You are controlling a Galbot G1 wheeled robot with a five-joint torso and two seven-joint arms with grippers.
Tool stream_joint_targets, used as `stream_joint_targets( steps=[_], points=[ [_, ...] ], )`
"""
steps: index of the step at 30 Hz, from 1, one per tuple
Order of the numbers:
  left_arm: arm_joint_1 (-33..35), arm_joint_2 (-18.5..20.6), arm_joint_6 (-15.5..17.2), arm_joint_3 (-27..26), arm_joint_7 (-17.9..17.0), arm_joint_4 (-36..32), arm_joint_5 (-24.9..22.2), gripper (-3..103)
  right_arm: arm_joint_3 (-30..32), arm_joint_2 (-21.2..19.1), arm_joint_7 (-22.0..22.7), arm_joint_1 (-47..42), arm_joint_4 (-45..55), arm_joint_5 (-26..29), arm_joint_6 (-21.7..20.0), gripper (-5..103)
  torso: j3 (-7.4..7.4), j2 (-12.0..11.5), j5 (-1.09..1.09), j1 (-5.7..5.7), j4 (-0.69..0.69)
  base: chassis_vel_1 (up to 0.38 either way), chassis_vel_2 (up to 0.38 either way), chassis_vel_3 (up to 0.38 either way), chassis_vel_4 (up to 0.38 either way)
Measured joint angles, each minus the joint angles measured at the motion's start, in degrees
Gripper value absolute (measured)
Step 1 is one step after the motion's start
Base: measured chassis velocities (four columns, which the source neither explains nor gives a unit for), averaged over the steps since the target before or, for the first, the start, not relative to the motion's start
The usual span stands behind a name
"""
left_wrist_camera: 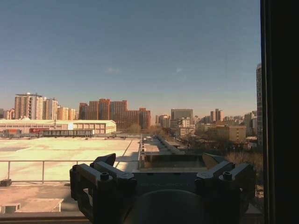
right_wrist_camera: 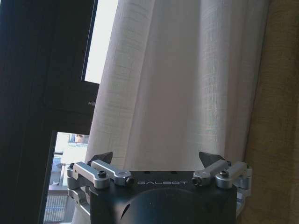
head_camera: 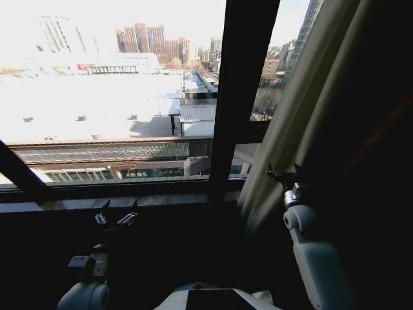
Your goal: Open the curtains by pulling them apart, changing their state from closed to fully open.
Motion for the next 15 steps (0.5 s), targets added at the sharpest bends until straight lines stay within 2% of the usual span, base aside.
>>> stream_joint_targets(
  steps=[6,9,15],
  points=[
    [0.05,-0.15,-0.07,0.16,0.00,0.07,0.25,100,0.67,0.22,0.64,-0.89,-0.53,0.04,1.05,100,0.00,0.00,0.00,0.00,0.01,0.000,0.000,0.000,0.000],
    [0.24,-0.12,-0.12,0.00,-0.02,0.07,0.09,100,-0.34,0.70,-0.49,-2.70,1.62,2.87,1.58,100,0.00,0.00,-0.01,0.00,0.00,0.000,0.000,0.000,0.000],
    [0.17,-0.23,-0.14,-0.08,-0.07,0.05,-0.01,100,-2.72,2.21,-2.78,-5.66,3.80,4.14,2.55,100,0.00,0.00,-0.02,0.00,0.01,0.000,0.000,0.000,0.000]
  ],
)
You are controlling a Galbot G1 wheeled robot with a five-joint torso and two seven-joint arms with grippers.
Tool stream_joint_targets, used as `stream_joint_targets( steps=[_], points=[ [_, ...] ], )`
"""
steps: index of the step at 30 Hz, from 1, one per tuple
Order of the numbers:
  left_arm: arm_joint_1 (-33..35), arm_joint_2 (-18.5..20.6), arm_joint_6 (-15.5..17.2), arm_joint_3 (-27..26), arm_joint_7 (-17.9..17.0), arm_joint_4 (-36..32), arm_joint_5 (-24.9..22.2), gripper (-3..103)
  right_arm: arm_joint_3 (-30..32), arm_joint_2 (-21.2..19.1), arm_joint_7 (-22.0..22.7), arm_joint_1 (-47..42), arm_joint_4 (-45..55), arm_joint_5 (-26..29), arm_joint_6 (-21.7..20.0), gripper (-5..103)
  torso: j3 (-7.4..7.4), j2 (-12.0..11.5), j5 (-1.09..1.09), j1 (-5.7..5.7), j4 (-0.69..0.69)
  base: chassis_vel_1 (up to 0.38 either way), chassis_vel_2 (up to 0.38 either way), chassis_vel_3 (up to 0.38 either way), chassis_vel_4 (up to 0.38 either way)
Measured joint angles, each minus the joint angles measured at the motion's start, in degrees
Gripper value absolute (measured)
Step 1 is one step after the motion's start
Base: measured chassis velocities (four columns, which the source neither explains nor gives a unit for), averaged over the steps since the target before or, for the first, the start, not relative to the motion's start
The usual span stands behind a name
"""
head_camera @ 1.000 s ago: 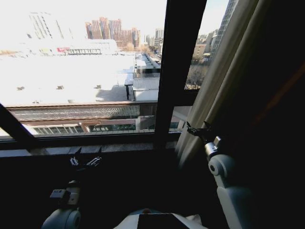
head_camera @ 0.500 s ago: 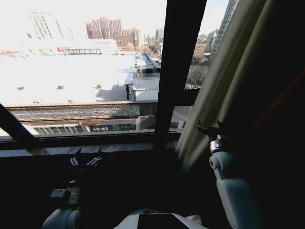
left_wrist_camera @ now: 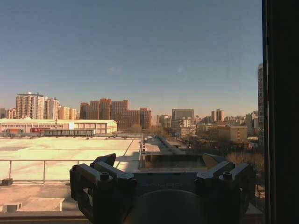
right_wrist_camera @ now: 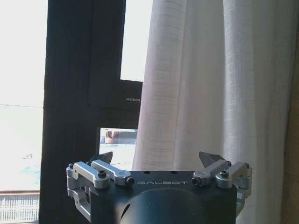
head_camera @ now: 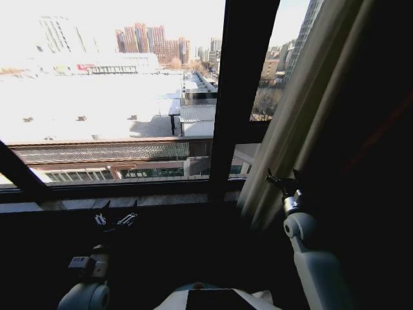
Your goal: Open the curtains by pulling them apart, changing their state from closed to fully open.
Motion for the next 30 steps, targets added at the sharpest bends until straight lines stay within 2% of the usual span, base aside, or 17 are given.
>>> stream_joint_targets(
  steps=[3,7,11,18,25,30],
  points=[
    [0.03,-0.04,0.00,-0.02,-0.01,-0.09,-0.01,100,-1.61,0.98,-3.54,-2.61,1.20,-1.81,1.19,100,0.00,0.00,0.01,0.00,-0.01,0.000,0.000,0.000,0.000],
    [0.10,-0.03,0.00,-0.06,-0.01,-0.12,-0.01,100,-3.50,2.51,-5.04,-4.38,1.52,-3.65,3.18,100,0.00,0.00,0.02,0.00,0.00,0.000,0.000,0.000,0.000],
    [0.20,-0.04,0.02,-0.08,-0.01,-0.31,-0.04,100,-4.67,3.86,-5.11,-4.97,1.86,-5.22,3.44,100,0.00,0.00,0.01,0.00,0.00,0.000,0.000,0.000,0.000],
    [0.66,-0.05,2.52,-0.43,-0.59,-1.98,-0.24,100,-5.66,6.12,-4.95,-4.55,1.83,-8.06,3.67,100,0.00,0.00,0.02,0.00,0.00,0.061,0.057,-0.068,-0.064],
    [0.69,-0.10,6.07,-0.73,-3.63,-2.41,1.42,100,-5.61,6.17,-4.95,-4.24,2.06,-8.66,3.65,100,0.00,0.00,0.01,0.00,0.00,0.175,0.194,-0.179,-0.187],
    [0.65,-0.10,6.19,-0.73,-3.78,-2.42,1.46,100,-5.87,6.12,-4.97,-4.43,2.37,-8.87,3.58,100,0.00,0.00,0.01,0.00,0.00,0.275,0.282,-0.278,-0.280]
  ],
)
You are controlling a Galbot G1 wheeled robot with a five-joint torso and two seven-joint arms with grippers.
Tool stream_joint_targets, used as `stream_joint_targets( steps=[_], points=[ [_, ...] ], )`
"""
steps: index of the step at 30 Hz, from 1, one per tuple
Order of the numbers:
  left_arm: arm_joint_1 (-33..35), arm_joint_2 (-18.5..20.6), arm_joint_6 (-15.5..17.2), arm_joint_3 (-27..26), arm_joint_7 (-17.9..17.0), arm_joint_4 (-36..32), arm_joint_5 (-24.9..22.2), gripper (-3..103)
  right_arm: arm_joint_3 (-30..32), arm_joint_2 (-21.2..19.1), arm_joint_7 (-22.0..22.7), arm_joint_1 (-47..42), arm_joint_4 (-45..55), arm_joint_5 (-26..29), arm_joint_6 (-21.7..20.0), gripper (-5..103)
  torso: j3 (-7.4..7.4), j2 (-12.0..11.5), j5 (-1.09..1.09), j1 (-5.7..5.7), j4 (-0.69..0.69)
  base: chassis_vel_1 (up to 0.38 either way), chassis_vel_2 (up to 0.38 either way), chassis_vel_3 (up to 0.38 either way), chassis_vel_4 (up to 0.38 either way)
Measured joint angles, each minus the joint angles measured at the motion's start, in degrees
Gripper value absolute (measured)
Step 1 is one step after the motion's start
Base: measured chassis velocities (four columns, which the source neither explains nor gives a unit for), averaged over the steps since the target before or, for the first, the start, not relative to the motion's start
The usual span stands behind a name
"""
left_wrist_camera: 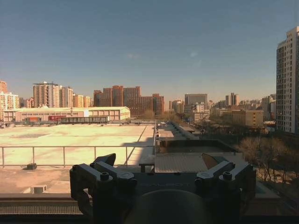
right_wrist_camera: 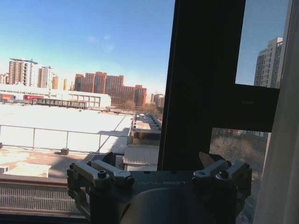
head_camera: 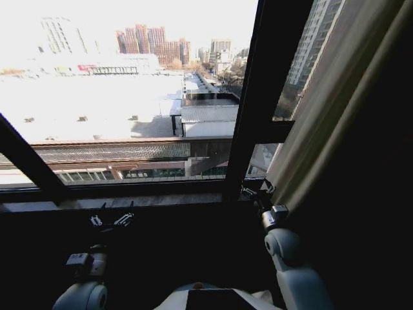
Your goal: Open the curtains by pulling them apart, changing their state from closed to fully open.
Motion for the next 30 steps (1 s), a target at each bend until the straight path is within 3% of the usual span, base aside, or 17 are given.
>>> stream_joint_targets(
  steps=[21,30],
  points=[
    [0.45,-0.31,-1.40,-0.14,0.03,1.03,0.00,100,-3.28,0.62,0.00,-1.00,0.92,-1.47,0.09,100,0.00,0.00,-0.01,0.01,0.00,0.354,0.344,-0.354,-0.348],
    [0.34,-0.41,-1.44,-0.08,0.06,1.05,0.01,100,-3.81,0.77,0.00,-1.07,0.92,-1.91,0.13,100,0.00,0.00,0.00,0.01,-0.01,0.218,0.219,-0.232,-0.216]
  ],
)
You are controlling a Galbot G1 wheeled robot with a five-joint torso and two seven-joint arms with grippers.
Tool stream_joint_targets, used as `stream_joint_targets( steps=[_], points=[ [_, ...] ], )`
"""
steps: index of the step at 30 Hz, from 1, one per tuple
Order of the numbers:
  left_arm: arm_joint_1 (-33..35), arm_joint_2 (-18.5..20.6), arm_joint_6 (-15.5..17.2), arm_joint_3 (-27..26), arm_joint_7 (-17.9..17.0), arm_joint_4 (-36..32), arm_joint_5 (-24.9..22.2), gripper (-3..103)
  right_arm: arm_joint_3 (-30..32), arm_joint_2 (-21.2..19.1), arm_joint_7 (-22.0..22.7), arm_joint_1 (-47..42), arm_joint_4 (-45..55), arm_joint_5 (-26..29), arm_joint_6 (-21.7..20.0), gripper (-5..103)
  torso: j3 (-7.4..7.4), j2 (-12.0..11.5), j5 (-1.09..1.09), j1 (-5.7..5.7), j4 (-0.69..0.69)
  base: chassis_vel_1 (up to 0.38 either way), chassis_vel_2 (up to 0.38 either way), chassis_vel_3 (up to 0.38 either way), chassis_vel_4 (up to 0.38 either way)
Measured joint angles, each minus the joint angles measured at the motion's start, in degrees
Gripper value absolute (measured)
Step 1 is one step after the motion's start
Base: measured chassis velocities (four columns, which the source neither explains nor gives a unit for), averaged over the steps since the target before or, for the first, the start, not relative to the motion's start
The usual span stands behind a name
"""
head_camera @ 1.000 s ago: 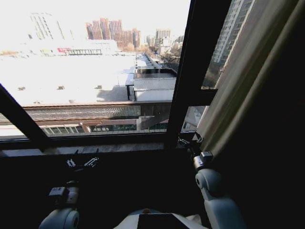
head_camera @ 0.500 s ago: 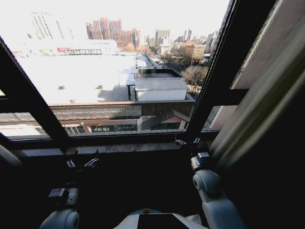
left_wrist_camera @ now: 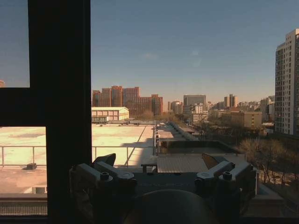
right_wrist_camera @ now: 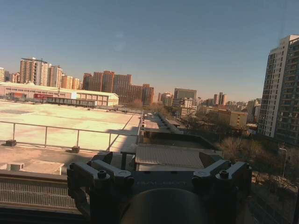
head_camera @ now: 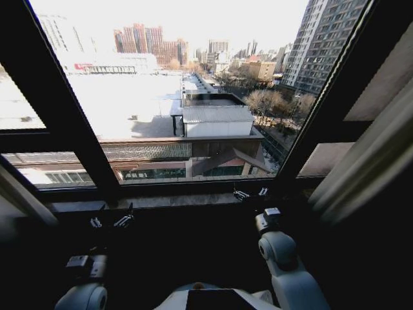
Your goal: Open the curtains by pulling them apart, changing their state from closed to fully open.
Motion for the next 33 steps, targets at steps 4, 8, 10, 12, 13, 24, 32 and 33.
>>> stream_joint_targets(
  steps=[4,8,10,12,13,24,32,33],
  points=[
    [0.00,-0.04,-0.06,0.02,0.05,0.02,0.02,100,-0.20,0.04,0.00,-0.02,0.07,-0.26,0.00,100,0.00,-0.01,0.02,0.00,0.00,0.156,0.160,-0.152,-0.162],
    [0.03,0.11,-0.18,-0.12,0.07,0.05,0.02,100,-0.24,0.09,-0.02,-0.05,0.12,-0.88,0.00,100,0.00,0.00,0.01,-0.01,0.01,0.180,0.170,-0.164,-0.189],
    [0.03,0.17,-0.23,-0.17,0.07,0.05,0.02,100,-0.33,0.19,-0.04,-0.09,0.21,-1.18,0.00,100,0.00,0.00,-0.01,-0.01,0.00,0.224,0.206,-0.223,-0.220],
    [0.02,0.17,-0.24,-0.17,0.08,0.06,0.01,100,-0.39,0.25,-0.05,-0.12,0.24,-1.32,0.00,100,0.00,0.00,0.00,-0.01,0.01,0.242,0.225,-0.247,-0.243],
    [0.02,0.16,-0.27,-0.17,0.08,0.05,0.01,100,-0.47,0.28,-0.07,-0.16,0.28,-1.48,0.00,100,0.00,0.00,0.00,-0.01,0.01,0.255,0.249,-0.246,-0.246],
    [0.24,0.14,-1.24,-0.20,0.12,0.26,0.01,100,-0.97,0.58,-0.17,-0.47,0.66,-2.33,0.22,100,0.00,0.01,-0.03,-0.01,0.01,0.308,0.299,-0.298,-0.309],
    [0.16,0.11,-1.31,-0.26,0.12,0.76,0.00,100,-1.02,0.68,-0.17,-0.64,0.80,-2.40,0.29,100,0.00,0.01,0.00,-0.01,0.01,0.370,0.352,-0.358,-0.358],
    [0.12,0.12,-1.33,-0.29,0.12,0.88,0.00,100,-1.02,0.67,-0.16,-0.64,0.80,-2.44,0.30,100,-0.01,0.01,-0.01,-0.01,0.01,0.323,0.341,-0.326,-0.371]
  ],
)
